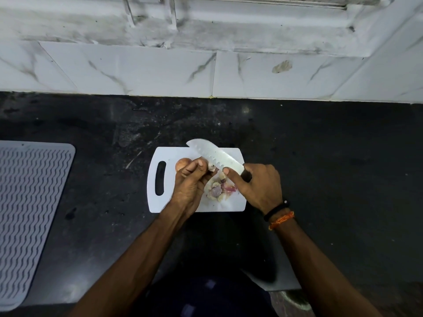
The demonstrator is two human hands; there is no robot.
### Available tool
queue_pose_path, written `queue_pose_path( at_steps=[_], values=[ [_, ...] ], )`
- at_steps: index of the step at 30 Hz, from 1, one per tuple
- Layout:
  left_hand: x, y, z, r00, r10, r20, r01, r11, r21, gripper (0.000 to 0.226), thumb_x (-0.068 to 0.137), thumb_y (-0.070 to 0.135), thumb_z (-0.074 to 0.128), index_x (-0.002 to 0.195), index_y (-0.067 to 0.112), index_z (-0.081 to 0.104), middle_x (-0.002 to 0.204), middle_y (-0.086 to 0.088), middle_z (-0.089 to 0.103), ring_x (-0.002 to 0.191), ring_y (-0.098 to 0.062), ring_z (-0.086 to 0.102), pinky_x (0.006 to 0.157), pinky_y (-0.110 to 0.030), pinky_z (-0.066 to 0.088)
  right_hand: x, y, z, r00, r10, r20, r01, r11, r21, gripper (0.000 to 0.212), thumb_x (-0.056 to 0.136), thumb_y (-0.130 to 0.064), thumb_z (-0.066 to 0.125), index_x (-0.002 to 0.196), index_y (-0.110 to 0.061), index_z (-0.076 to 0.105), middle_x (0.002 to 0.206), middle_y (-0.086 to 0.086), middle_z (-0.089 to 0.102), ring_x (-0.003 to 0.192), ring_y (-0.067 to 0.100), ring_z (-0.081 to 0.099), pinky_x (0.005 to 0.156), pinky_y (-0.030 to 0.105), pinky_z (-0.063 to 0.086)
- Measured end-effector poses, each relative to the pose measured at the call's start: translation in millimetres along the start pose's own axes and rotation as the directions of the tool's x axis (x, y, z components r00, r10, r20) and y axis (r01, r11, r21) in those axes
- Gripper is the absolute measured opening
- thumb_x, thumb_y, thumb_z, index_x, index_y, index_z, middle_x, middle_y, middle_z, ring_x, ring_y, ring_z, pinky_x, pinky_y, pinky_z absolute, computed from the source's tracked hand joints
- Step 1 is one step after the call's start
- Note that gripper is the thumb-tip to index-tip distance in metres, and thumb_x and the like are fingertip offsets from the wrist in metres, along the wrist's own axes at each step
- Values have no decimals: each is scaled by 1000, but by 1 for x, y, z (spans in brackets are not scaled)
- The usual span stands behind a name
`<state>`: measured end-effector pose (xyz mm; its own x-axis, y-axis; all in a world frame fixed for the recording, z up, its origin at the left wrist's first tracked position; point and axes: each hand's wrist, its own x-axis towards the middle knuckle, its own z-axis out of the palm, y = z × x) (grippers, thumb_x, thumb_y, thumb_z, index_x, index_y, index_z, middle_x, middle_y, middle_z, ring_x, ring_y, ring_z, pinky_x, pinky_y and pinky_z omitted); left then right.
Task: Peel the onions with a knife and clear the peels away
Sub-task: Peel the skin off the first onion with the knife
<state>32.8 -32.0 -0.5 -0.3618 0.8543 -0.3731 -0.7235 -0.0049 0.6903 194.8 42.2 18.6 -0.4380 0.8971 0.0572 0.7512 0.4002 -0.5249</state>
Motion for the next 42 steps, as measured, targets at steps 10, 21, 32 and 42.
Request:
queue_pose_path(
  at_steps=[10, 21, 32, 42],
  values=[
    [-2, 3, 4, 1000, -9, -18, 10, 1000, 30, 16, 82, 20, 64, 75, 18, 79, 90, -5, 76, 88, -20, 73, 78, -32, 60, 5, 4, 1, 999, 43, 10, -43, 999, 17, 74, 80, -85, 36, 58, -18, 59, 50, -6, 54, 46, 12, 52, 52, 37, 49],
    [-5, 5, 10, 998, -42, -36, 40, 999, -31, 20, 83, 20, 62, 74, 20, 80, 96, -9, 76, 92, -27, 72, 83, -38, 62, 0, 4, 2, 996, 80, -41, -73, 985, 155, 61, 85, -71, 53, 54, -19, 53, 48, -5, 52, 44, 9, 49, 48, 27, 36],
    [-6, 3, 11, 998, -52, -20, 52, 999, 3, 22, 84, 22, 60, 74, 20, 80, 92, -9, 77, 87, -22, 74, 87, -37, 60, -3, -2, 5, 994, 61, -86, -49, 989, 137, 63, 85, -73, 47, 54, -18, 49, 46, -7, 47, 42, 12, 47, 45, 32, 41],
    [-7, -2, 9, 998, -47, -30, 48, 997, 64, 16, 81, 15, 67, 67, 21, 71, 103, -15, 69, 97, -32, 69, 90, -46, 58, -2, -17, 6, 988, 110, -105, -109, 994, 15, 72, 74, -91, 35, 52, -23, 41, 45, -10, 41, 45, 9, 47, 49, 25, 34]
  ],
)
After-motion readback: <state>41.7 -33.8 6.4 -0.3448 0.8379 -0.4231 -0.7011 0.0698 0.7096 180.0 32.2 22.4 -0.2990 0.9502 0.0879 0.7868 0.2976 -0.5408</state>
